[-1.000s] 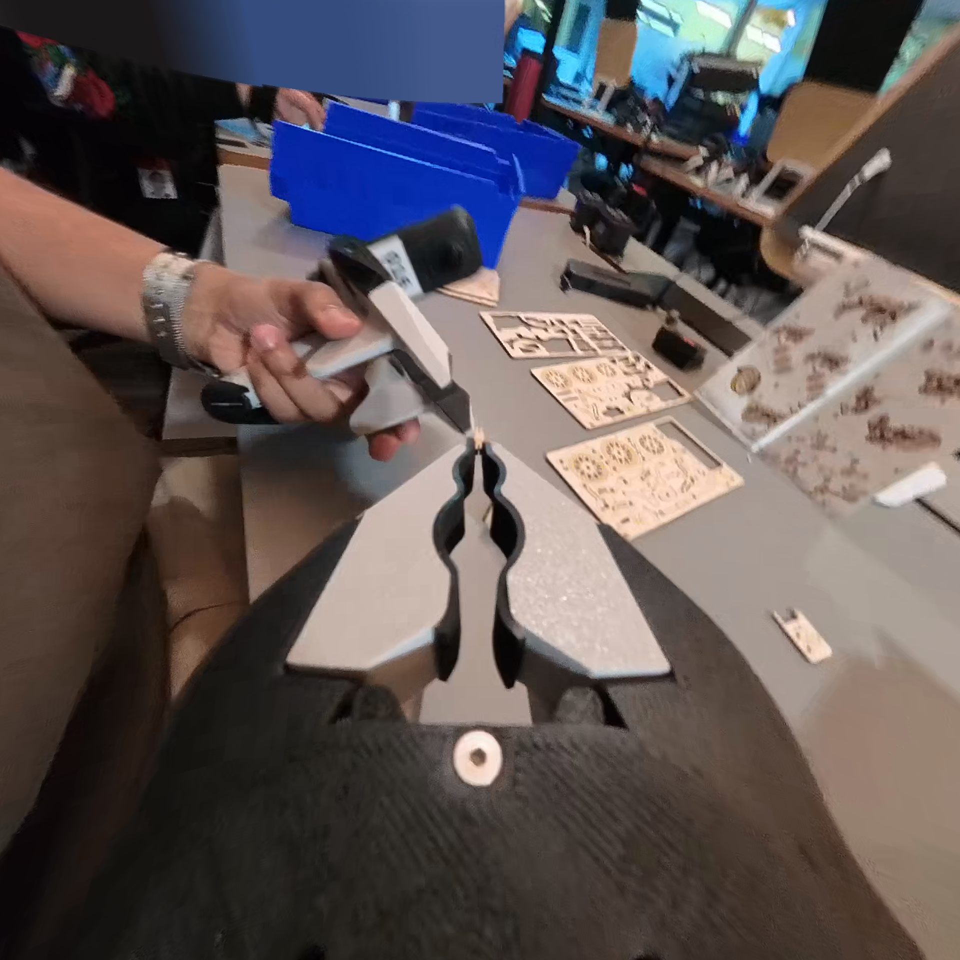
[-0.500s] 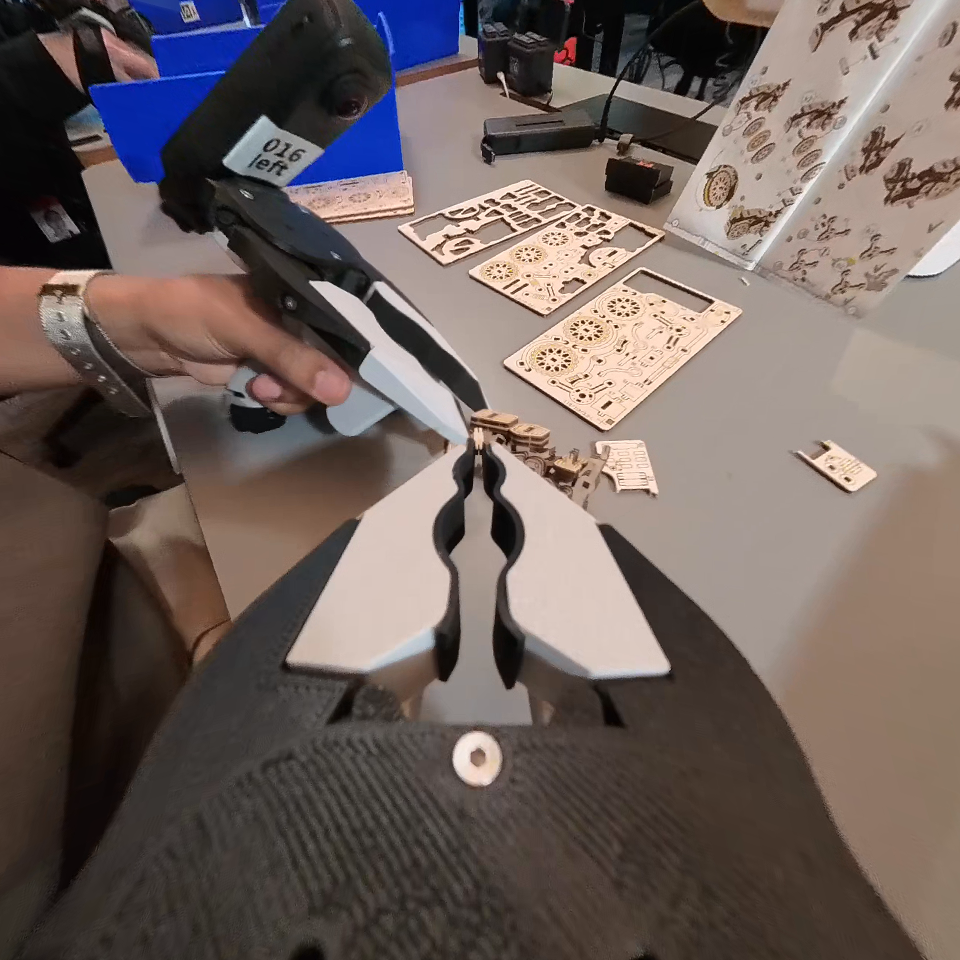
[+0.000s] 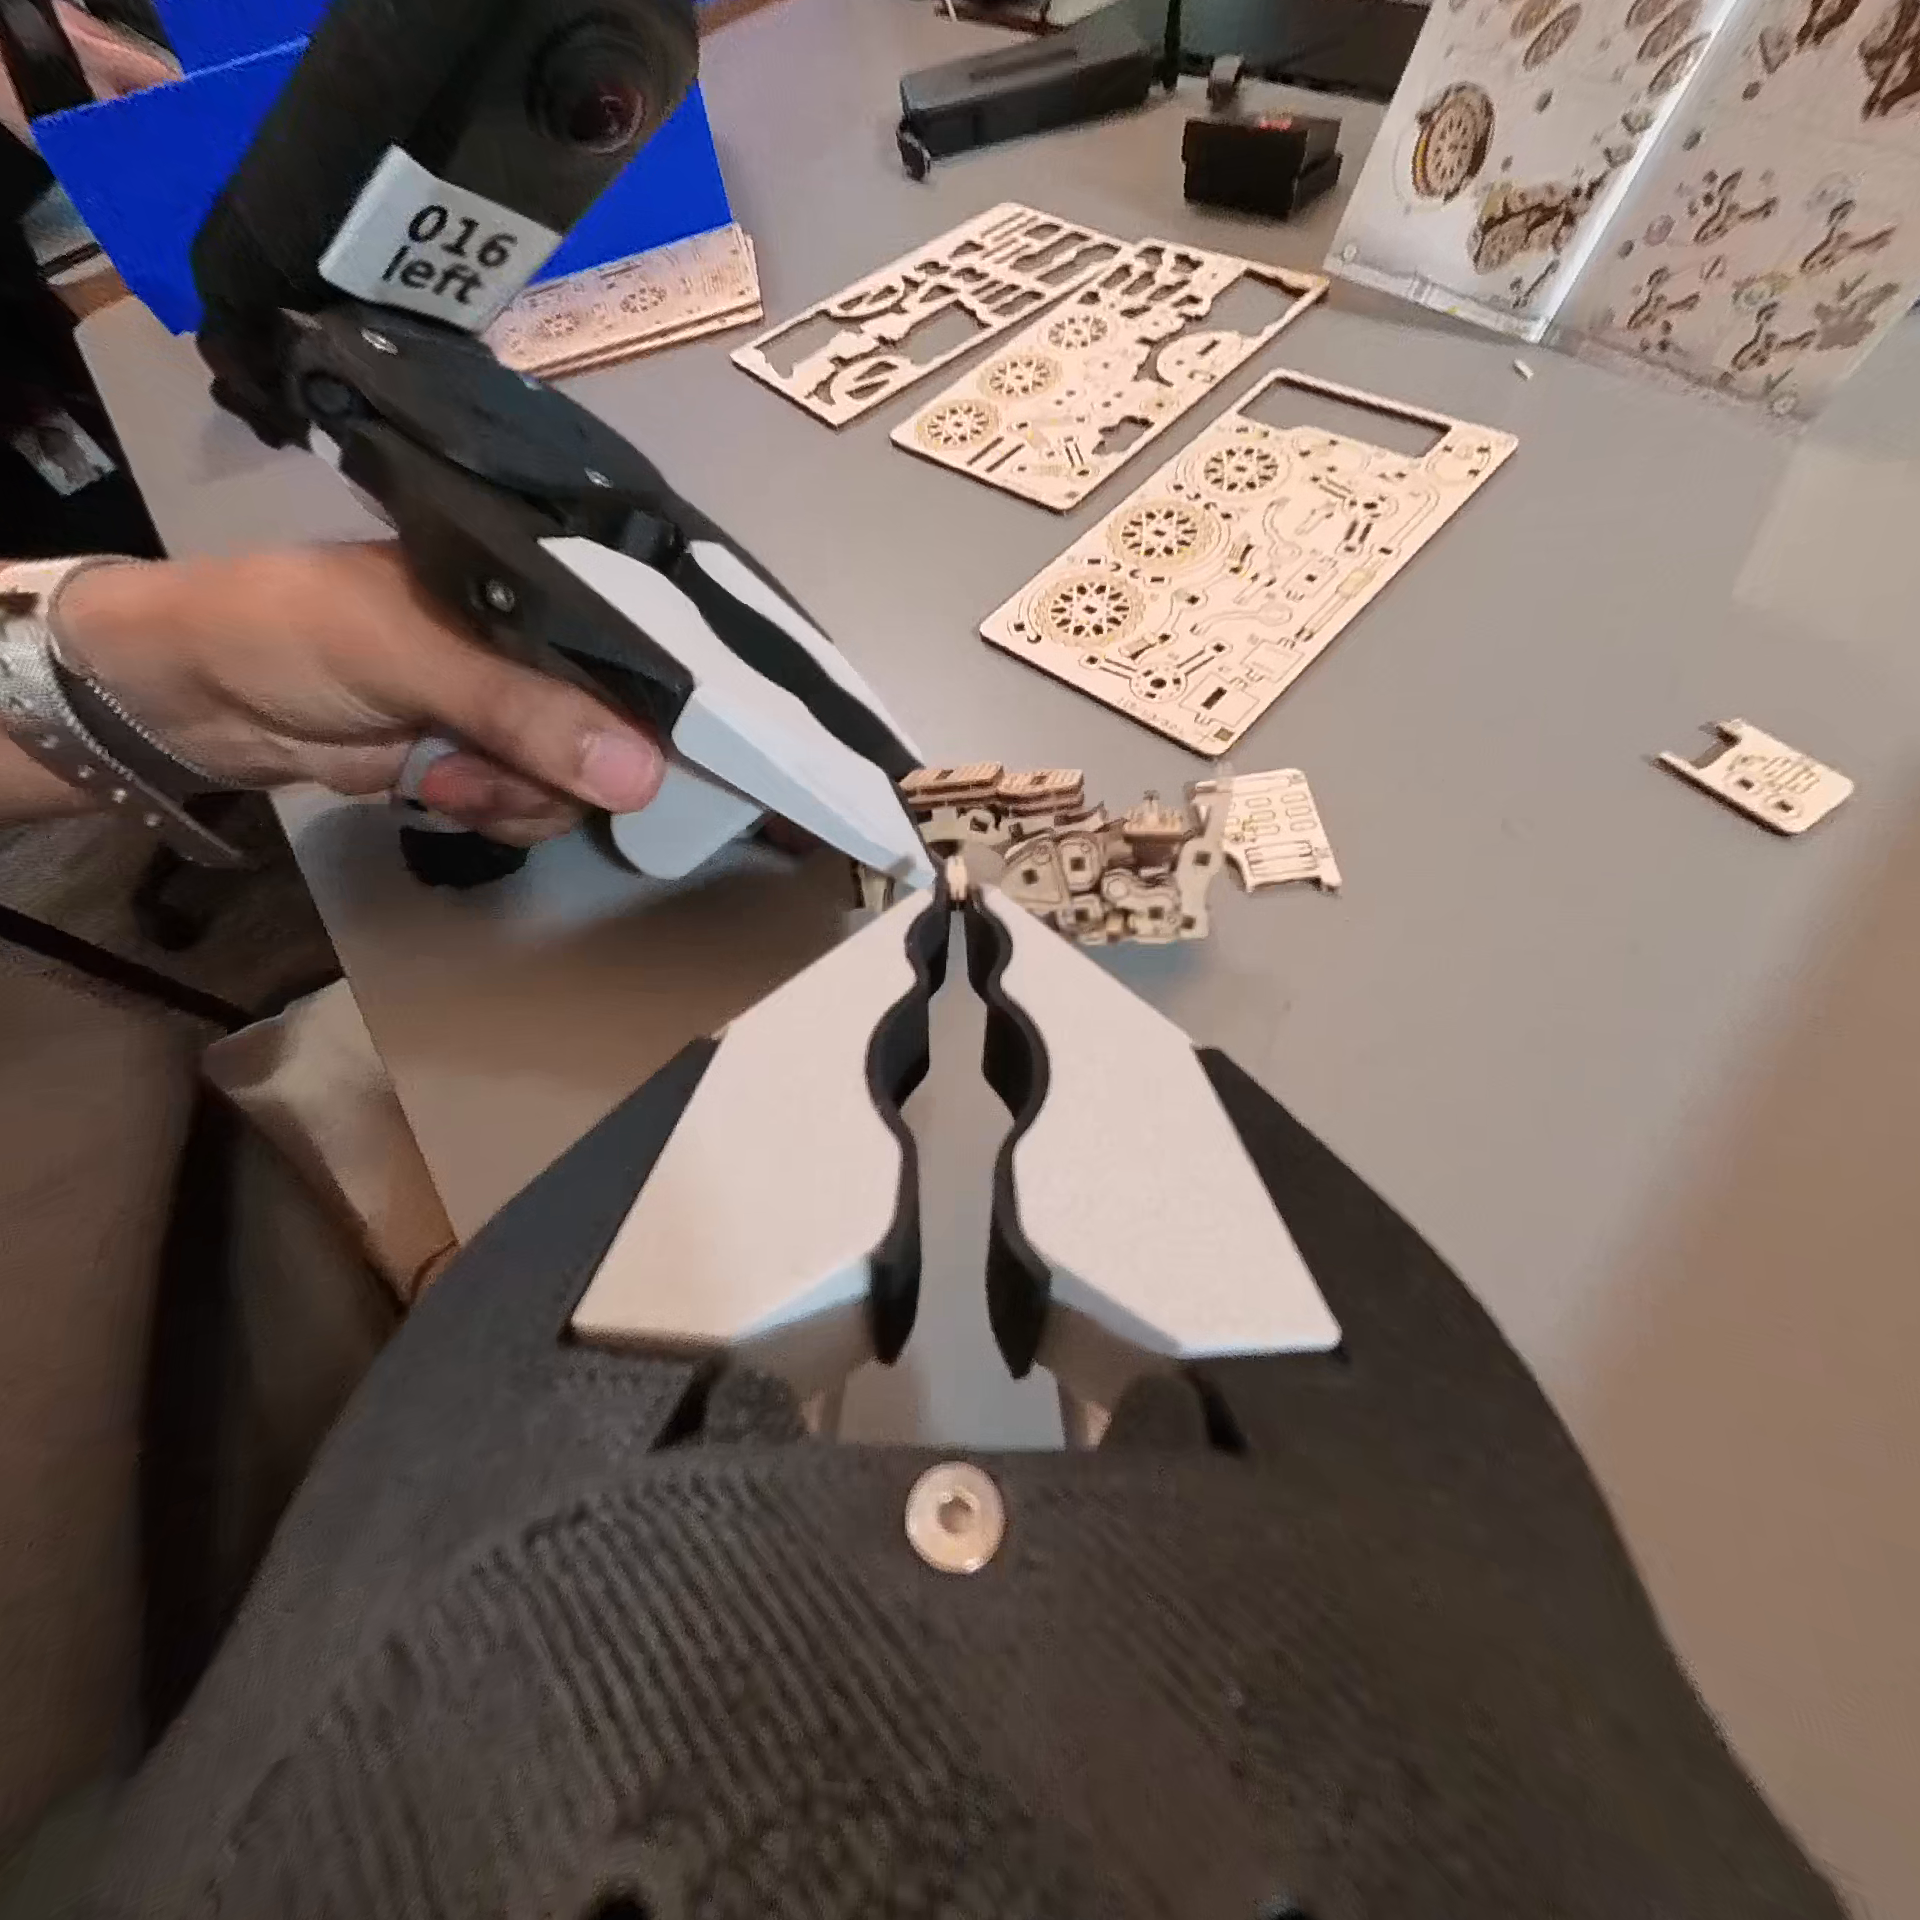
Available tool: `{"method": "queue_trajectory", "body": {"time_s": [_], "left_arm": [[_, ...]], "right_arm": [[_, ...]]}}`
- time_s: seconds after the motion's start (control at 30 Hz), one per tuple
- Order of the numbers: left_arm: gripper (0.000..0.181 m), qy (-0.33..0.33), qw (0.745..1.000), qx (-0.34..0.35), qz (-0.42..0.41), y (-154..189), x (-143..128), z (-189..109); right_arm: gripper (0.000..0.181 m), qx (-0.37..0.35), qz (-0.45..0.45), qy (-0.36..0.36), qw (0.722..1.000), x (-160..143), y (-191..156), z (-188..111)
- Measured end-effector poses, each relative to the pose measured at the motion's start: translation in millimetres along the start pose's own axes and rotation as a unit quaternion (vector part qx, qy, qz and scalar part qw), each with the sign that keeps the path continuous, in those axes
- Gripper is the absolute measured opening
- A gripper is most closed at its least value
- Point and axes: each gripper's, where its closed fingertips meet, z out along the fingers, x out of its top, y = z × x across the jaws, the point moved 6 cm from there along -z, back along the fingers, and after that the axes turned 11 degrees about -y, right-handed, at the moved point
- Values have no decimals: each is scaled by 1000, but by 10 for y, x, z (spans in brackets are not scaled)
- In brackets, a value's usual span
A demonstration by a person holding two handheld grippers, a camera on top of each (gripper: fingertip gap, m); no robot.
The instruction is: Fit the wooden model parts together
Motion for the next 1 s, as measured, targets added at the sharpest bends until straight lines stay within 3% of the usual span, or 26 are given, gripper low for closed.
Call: {"method": "queue_trajectory", "body": {"time_s": [0.1,0.37,0.57,1.0], "left_arm": [[12,25,998,-26,-42,-4,1,-8],[12,35,998,-36,-49,-7,5,-23],[12,53,996,-65,-37,102,5,-9],[12,87,995,-39,-13,189,7,-27]], "right_arm": [[0,13,34,-1,999,8,-25,50],[0,19,85,13,996,30,29,47],[0,16,80,24,996,51,23,35],[0,-2,68,30,997,83,4,23]]}}
